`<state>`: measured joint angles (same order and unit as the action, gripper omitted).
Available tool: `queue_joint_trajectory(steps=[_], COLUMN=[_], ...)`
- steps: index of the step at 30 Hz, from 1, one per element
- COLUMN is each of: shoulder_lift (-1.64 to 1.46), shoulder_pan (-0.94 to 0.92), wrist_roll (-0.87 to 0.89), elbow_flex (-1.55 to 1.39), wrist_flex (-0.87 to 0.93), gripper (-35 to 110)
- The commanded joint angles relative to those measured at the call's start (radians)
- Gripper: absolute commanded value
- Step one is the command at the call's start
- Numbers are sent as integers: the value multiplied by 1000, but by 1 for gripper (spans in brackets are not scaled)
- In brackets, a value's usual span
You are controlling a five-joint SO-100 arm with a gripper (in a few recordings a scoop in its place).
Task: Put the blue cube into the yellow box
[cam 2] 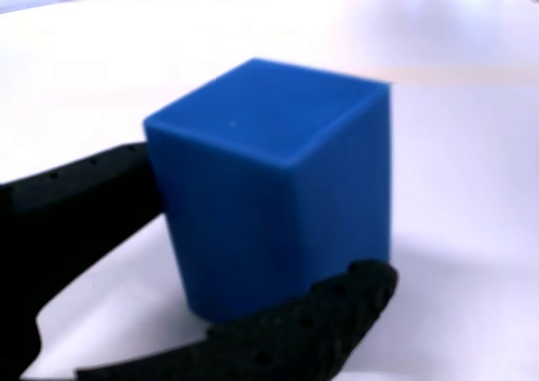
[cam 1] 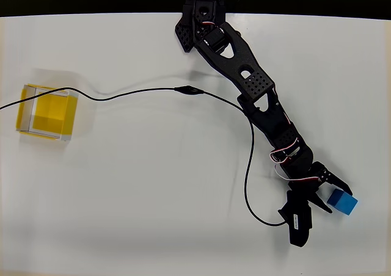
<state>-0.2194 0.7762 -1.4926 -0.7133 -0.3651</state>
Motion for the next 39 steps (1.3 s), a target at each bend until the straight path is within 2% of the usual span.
queue_joint_trajectory(steps=[1, 21, 39], shoulder_lift=[-84, -110, -653], shoulder_pan=[26, 15, -150], wrist_roll=[-23, -109, -164], elbow_flex=[115, 121, -331], wrist_flex=[-18, 57, 127], gripper=[27, 20, 19])
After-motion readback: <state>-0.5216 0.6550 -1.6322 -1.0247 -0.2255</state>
